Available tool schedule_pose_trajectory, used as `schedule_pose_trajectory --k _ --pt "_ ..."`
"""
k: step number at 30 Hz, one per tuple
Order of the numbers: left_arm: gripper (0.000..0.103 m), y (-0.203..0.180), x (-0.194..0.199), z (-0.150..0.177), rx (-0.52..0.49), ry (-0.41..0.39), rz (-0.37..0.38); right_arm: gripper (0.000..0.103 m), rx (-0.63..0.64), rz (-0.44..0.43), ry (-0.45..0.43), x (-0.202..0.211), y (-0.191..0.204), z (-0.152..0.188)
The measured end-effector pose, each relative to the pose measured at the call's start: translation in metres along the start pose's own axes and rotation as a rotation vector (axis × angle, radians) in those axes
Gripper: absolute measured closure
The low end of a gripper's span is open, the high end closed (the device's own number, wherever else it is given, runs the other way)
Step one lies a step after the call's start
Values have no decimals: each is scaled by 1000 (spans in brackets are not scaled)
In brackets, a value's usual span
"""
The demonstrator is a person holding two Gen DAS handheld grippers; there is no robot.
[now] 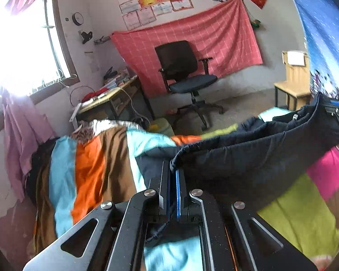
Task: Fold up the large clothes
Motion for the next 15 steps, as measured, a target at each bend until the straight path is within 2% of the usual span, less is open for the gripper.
schedule_pose_trajectory --k 4,8,12,15 --pt "100 31 -47 -23 46 -44 -14 98 -22 28 30 -60 -11 -29" --pt "100 56 -85 -36 58 -53 -23 98 -37 35 64 -114 -14 -44" --pt "100 75 -137 -38 102 -5 -17 98 -26 43 99 -169 -7 -50" --pt "100 82 -172 -35 96 28 -32 98 -16 50 142 -208 4 -42"
Point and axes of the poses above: each gripper's, at about its wrist camera, not at the fingertips, and x roughly against the way its jaws point, y to its left, z to its underside, the point moved 10 cm from there along -x, roughly the way its jaws point, and after that the axes turned 14 degrees about z, right-handed, at the moved point
